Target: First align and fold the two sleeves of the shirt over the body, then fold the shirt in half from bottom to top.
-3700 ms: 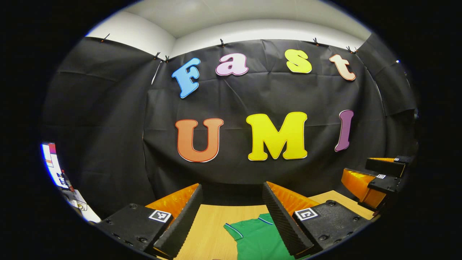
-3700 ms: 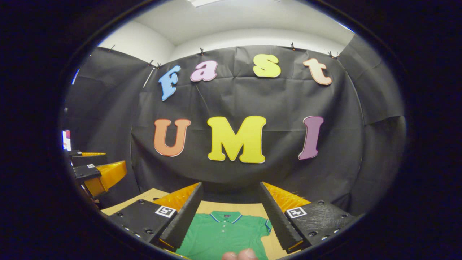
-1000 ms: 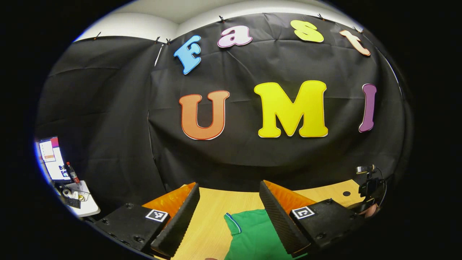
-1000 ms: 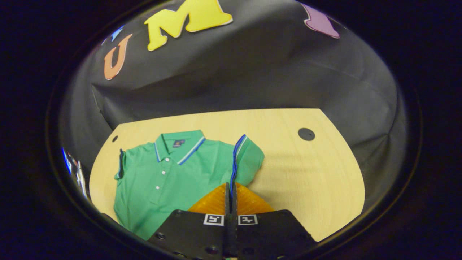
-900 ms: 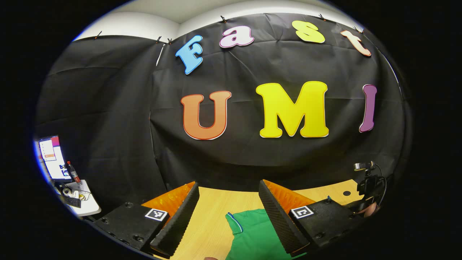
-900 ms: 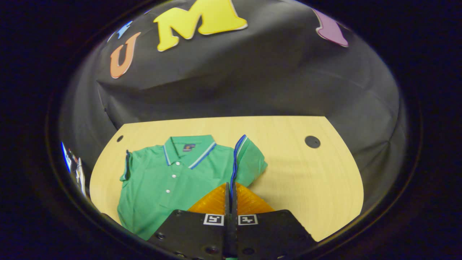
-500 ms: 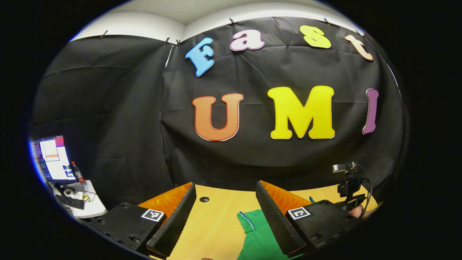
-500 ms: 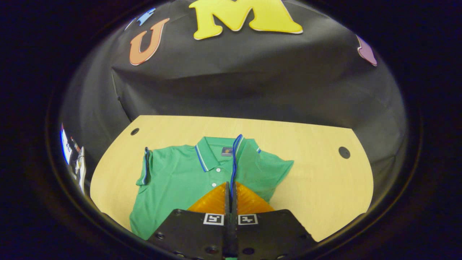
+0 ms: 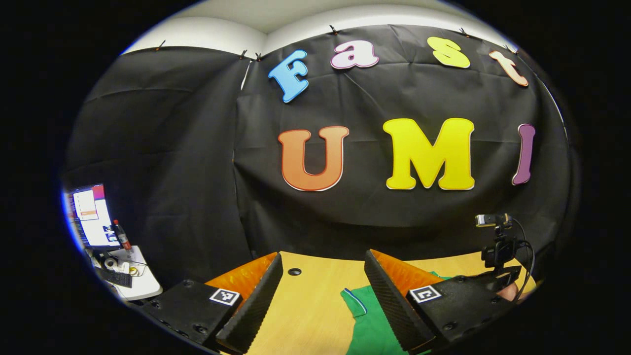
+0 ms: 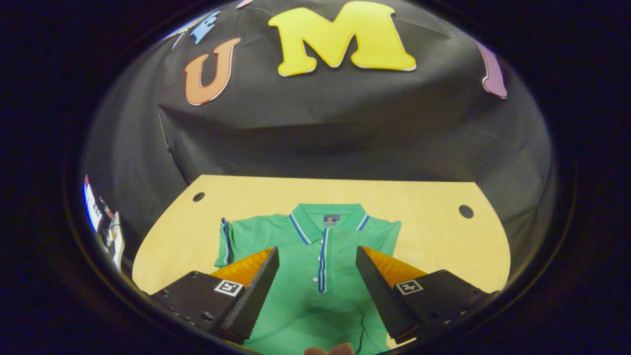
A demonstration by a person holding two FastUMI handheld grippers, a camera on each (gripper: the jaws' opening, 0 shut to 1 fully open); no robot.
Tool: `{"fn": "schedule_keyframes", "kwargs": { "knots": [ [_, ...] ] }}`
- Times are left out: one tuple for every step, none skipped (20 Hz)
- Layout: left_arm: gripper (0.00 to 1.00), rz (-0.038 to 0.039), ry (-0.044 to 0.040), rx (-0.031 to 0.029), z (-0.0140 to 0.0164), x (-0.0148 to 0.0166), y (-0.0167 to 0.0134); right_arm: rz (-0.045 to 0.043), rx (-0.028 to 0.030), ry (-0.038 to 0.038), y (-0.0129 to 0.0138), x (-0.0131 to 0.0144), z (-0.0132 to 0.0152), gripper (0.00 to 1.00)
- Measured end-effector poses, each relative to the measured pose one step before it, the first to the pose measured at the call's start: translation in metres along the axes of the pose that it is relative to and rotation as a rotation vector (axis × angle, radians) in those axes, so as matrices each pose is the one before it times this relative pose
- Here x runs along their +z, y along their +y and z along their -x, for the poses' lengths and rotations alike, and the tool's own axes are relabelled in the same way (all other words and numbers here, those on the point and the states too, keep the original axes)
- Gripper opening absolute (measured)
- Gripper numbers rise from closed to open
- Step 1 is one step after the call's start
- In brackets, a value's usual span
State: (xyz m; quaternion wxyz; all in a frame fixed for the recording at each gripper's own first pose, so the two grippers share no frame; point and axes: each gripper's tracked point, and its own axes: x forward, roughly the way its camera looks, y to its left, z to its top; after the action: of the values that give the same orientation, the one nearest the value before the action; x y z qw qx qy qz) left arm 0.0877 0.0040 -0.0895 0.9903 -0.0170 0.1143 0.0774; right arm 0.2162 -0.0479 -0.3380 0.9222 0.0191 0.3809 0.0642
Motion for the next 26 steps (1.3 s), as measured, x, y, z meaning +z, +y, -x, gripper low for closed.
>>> {"fn": "schedule_keyframes", "kwargs": {
  "knots": [
    [1.0, 0.001, 0.01878, -0.02935, -0.00675, -0.00594, -0.00741, 0.0056, -0.00165, -0.01835, 0.00173, 0.00431, 0.01603, 0.96],
    [1.0, 0.00039, 0.02534, -0.02294, -0.00666, -0.00703, -0.00462, 0.01025, -0.00589, -0.01818, -0.00071, 0.0029, 0.01632, 0.96],
    [1.0, 0.00493, 0.03063, -0.02512, -0.0073, -0.00895, -0.00535, 0.00658, -0.00651, -0.02042, -0.00108, 0.00424, 0.01676, 0.96],
    [1.0, 0.00893, 0.03594, -0.02788, -0.00979, -0.00781, -0.00667, 0.00362, -0.00716, -0.02089, -0.00103, 0.0034, 0.0168, 0.96],
    [1.0, 0.01159, 0.03733, -0.02419, -0.00997, -0.00998, -0.00642, 0.00561, -0.00652, -0.01641, -0.00163, 0.00265, 0.01544, 0.96],
    [1.0, 0.00909, 0.04598, -0.02206, -0.01126, -0.01134, -0.00566, 0.00647, -0.00741, -0.01456, -0.00292, 0.00124, 0.01523, 0.96],
    [1.0, 0.00214, 0.04205, -0.01593, -0.01231, -0.0094, -0.00304, 0.00316, -0.0116, -0.01266, -0.00369, 0.00198, 0.01327, 0.96],
    [1.0, -0.0002, 0.0379, -0.01642, -0.01283, -0.00988, -0.0031, -0.00158, -0.00725, -0.01004, -0.00334, 0.00084, 0.01211, 0.96],
    [1.0, -0.00217, 0.04099, -0.01487, -0.01278, -0.00902, -0.00316, -0.00225, -0.00957, -0.0037, -0.00412, -0.00001, 0.01275, 0.96],
    [1.0, -0.00717, 0.03938, -0.00879, -0.01267, -0.00807, -0.00196, -0.00352, -0.01006, -0.00132, -0.00495, -0.00225, 0.01046, 0.96],
    [1.0, -0.00194, 0.04611, -0.00585, -0.01475, -0.01044, -0.00077, -0.00029, -0.01087, -0.00116, -0.00417, -0.00147, 0.0073, 0.96],
    [1.0, 0.00413, 0.03947, -0.00714, -0.01287, -0.00772, 0.00026, -0.00003, -0.01032, 0.00367, -0.0039, -0.00386, 0.00635, 0.96],
    [1.0, 0.00662, 0.04356, -0.00664, -0.01505, -0.0087, -0.00069, 0.00053, -0.0072, 0.00434, -0.00311, -0.00343, 0.00499, 0.96],
    [1.0, 0.00548, 0.04214, -0.00108, -0.01238, -0.00855, 0.00066, -0.00352, -0.00751, 0.00789, -0.00246, -0.00426, 0.0039, 0.96],
    [1.0, -0.00272, 0.04393, 0.002, -0.01383, -0.00942, 0.00297, -0.0052, -0.00484, 0.00912, -0.0028, -0.00469, 0.00271, 0.96],
    [1.0, -0.0012, 0.03609, 0.00348, -0.01321, -0.00545, 0.00172, -0.00918, -0.00431, 0.01159, -0.00268, -0.00503, 0.00137, 0.96],
    [1.0, -0.00139, 0.03125, -0.0028, -0.01717, -0.00672, -0.001, -0.0096, -0.00265, 0.01286, -0.00174, -0.00484, 0.00044, 0.96],
    [1.0, -0.00848, 0.03439, 0.00805, -0.01572, -0.00688, 0.0, -0.00534, -0.00592, 0.01471, -0.00287, -0.00679, -0.00041, 0.96],
    [1.0, -0.01035, 0.03885, 0.00858, -0.01615, -0.00719, 0.00251, -0.00226, -0.00588, 0.01475, -0.00239, -0.00499, -0.00111, 0.96],
    [1.0, -0.01002, 0.03287, 0.00797, -0.01372, -0.0057, 0.00219, -0.00175, -0.00531, 0.01654, -0.00249, -0.0053, -0.00291, 0.96],
    [1.0, -0.00573, 0.03447, 0.00366, -0.01213, -0.00459, 0.00101, -0.00295, -0.00355, 0.01388, -0.00141, -0.00357, -0.00298, 0.96],
    [1.0, 0.00249, 0.03173, -0.00052, -0.01245, -0.00481, -0.00018, -0.00183, -0.00531, 0.01393, -0.00134, -0.003, -0.00428, 0.96],
    [1.0, 0.00438, 0.0343, 0.00613, -0.00984, -0.00645, 0.00255, -0.00306, -0.00558, 0.01282, -0.00224, -0.00297, -0.00432, 0.96],
    [1.0, 0.00498, 0.0283, 0.00608, -0.01102, -0.00376, 0.00165, -0.00295, -0.00362, 0.01199, -0.00075, -0.00318, -0.0035, 0.96],
    [1.0, 0.00267, 0.02179, 0.00718, -0.01033, -0.00368, 0.00292, -0.00258, -0.00448, 0.00977, -0.00126, -0.00179, -0.00271, 0.96],
    [1.0, 0.00687, 0.02013, -0.00022, -0.00801, -0.00133, 0.00097, -0.0023, -0.00384, 0.00685, -0.00097, -0.0014, -0.00242, 0.96]
  ]
}}
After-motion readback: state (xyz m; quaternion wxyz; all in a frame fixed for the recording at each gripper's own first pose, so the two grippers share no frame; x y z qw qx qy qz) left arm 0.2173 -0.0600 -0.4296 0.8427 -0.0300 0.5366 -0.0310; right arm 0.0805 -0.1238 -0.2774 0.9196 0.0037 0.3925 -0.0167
